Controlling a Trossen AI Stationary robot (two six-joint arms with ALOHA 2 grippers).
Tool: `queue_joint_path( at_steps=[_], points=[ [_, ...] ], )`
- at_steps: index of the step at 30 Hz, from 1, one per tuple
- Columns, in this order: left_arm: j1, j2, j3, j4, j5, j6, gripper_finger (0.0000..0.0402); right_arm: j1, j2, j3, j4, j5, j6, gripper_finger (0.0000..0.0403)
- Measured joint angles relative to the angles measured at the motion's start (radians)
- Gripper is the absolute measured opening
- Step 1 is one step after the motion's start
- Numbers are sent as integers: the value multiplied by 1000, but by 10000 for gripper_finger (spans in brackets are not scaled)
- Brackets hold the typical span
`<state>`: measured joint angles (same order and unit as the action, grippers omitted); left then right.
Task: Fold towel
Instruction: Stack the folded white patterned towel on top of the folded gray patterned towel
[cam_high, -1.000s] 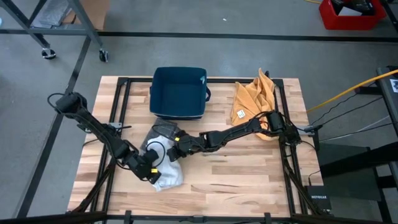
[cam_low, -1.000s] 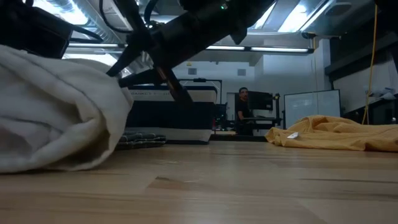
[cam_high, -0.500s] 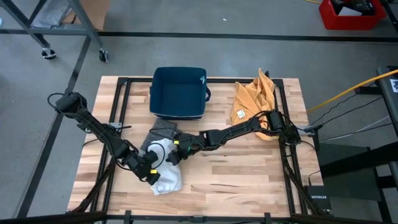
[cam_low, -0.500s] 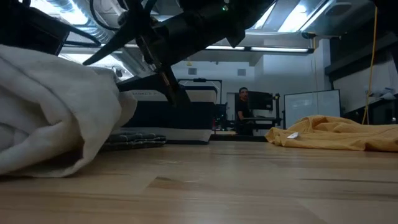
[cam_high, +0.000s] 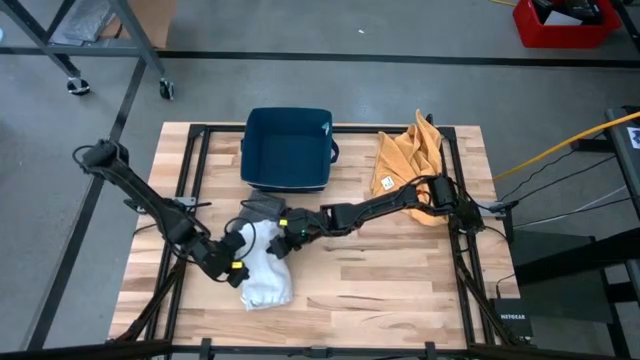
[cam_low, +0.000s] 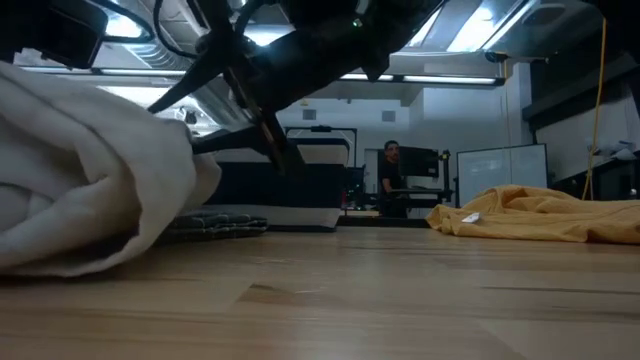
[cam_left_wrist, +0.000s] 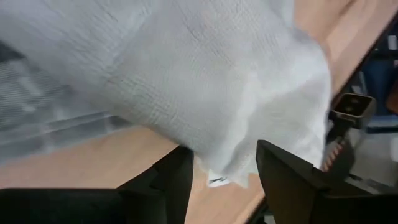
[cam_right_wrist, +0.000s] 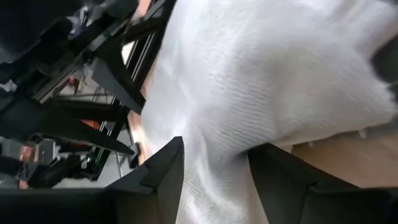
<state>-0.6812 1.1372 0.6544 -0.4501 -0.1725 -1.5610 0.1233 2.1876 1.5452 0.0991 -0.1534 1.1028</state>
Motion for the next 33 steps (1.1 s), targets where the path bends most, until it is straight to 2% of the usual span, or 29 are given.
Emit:
queue_joint_path(
  at_steps=[9,13,19,27,33],
  points=[
    [1,-14,0,-84,-73,-35,166,0,0,0,-96,-3,40,177],
    [-1,-64,0,-86,-75,13,166,0,0,-1,-116,-83,-12,177],
    [-1,-172,0,-89,-128,109,166,0,0,-1,-64,-92,-42,177],
    [-1,-314,0,-95,-331,206,166,-5,-5,-1,-12,-93,-116,177],
    [-1,-376,0,-95,-418,302,166,-16,-7,-1,-32,-100,-124,177]
  ],
)
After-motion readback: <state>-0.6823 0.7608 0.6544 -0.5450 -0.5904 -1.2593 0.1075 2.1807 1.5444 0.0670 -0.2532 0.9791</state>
